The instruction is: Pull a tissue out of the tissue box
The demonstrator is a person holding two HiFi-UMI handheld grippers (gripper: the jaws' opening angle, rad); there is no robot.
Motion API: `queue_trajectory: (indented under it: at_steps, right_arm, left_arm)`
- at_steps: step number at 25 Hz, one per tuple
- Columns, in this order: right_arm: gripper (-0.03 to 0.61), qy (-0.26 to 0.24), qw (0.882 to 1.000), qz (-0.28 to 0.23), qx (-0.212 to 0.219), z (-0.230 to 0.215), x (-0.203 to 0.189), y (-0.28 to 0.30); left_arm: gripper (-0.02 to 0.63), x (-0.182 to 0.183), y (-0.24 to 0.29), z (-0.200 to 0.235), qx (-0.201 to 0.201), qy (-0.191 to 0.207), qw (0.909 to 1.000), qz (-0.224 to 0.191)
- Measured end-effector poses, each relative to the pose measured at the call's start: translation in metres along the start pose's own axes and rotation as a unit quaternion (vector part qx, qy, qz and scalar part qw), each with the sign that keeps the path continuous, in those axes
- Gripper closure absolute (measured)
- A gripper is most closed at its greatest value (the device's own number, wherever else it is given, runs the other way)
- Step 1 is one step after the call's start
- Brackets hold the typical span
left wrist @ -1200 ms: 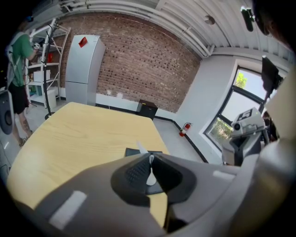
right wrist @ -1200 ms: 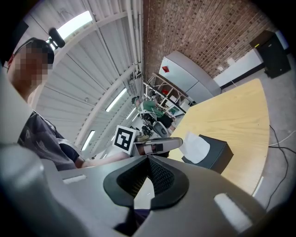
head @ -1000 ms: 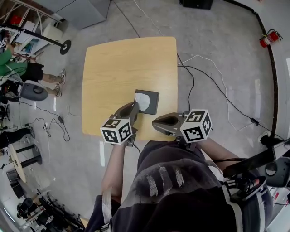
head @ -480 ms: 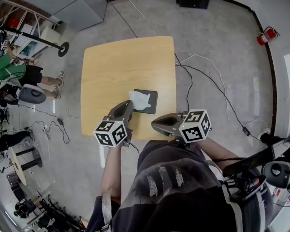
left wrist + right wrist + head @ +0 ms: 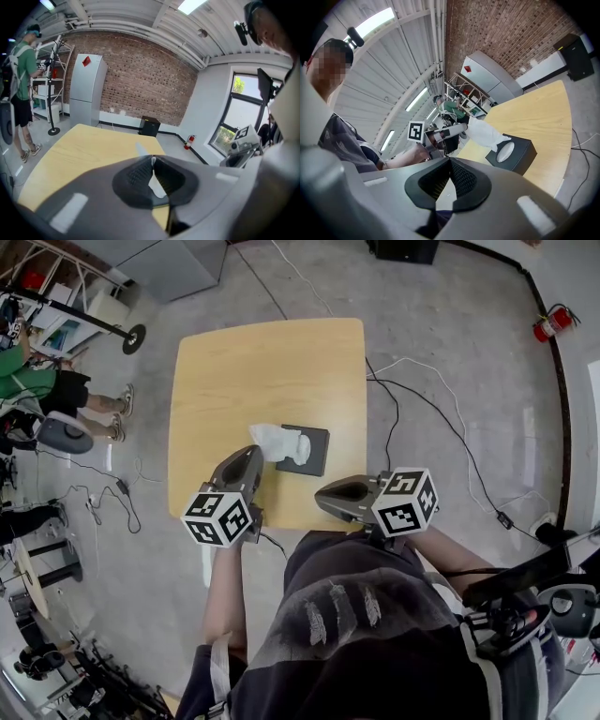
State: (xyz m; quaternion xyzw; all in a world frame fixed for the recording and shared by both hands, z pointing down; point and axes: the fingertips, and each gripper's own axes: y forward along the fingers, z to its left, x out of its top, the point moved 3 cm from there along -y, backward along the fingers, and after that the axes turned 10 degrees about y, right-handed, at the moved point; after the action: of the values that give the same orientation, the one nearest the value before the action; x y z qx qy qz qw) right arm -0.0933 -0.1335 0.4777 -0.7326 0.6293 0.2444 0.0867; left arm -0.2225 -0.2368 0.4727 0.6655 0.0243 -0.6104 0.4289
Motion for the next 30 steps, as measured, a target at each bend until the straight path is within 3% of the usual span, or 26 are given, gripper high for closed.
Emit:
queue_trajectory:
  at_steps: [17, 23, 26, 30]
  right_arm:
    - [0.581, -0.012, 1.000, 0.019, -0.006, -0.001, 0.009, 0.004]
    - [0.581, -0.011, 1.000, 0.017, -0.016, -0.002, 0.009, 0.002]
    - [0.581, -0.014, 0.999, 0.017, -0.023, 0.016, 0.007, 0.023]
    - [0.581, -0.015, 0.999, 0.009, -0.042, 0.022, 0.013, 0.054]
  left_arm:
    - [0.603, 0.008, -0.015, 0.044, 0.037, -0.045, 0.9972, -0.047]
    - [0.603, -0.009, -0.012, 0.062, 0.040, -0.065, 0.9965, -0.035]
    - [0.603, -0.027, -0.026, 0.089, 0.034, -0.103, 0.9937, -0.030]
    - [0.603, -0.049, -0.031, 0.127, 0.026, -0.111, 0.9934, -0.008]
